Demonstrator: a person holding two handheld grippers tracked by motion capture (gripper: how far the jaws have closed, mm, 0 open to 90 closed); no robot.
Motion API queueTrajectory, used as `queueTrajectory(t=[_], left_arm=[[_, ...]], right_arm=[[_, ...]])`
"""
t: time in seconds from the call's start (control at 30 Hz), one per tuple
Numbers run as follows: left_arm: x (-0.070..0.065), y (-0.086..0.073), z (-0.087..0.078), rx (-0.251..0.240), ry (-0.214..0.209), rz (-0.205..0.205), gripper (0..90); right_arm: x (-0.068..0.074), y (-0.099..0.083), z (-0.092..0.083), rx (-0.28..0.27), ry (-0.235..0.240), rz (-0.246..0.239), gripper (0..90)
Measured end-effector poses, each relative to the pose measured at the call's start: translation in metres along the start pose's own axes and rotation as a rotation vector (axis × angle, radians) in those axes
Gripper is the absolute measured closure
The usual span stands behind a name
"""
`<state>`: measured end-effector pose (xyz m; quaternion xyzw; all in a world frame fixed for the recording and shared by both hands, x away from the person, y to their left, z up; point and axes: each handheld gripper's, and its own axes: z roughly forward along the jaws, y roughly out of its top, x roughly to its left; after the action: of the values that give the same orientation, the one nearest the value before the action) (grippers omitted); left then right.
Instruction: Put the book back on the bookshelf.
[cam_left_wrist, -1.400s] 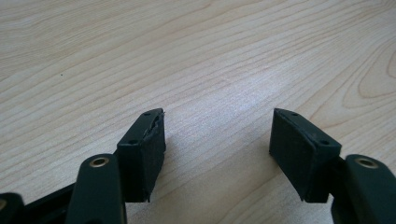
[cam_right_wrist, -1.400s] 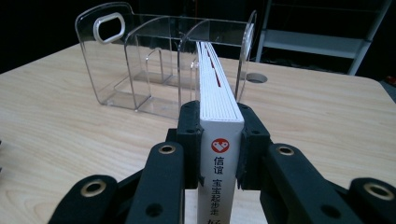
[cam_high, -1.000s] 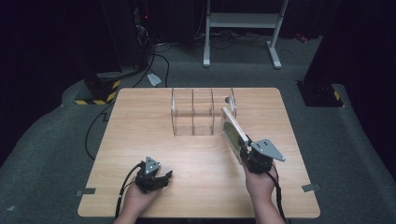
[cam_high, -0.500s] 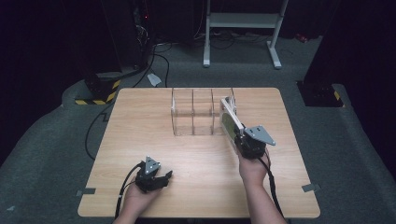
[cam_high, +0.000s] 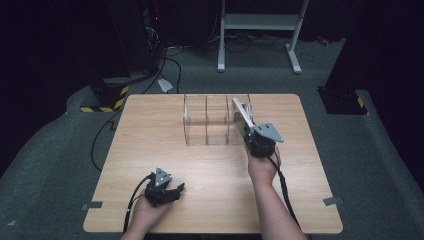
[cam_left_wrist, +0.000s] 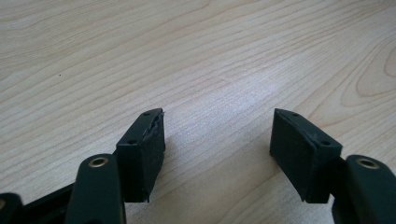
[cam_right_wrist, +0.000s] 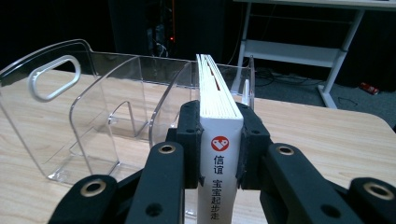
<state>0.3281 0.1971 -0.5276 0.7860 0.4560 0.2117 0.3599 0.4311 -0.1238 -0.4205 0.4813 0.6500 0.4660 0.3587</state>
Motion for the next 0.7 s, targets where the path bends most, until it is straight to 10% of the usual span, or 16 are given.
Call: queueTrajectory(t=[0.7], left_arm=[[0.0,0.0,0.0,-0.001,-0.001,0.001,35.5]], right_arm=[[-0.002,0.002,0.024,0.018,-0.031,-0.001,75.3]])
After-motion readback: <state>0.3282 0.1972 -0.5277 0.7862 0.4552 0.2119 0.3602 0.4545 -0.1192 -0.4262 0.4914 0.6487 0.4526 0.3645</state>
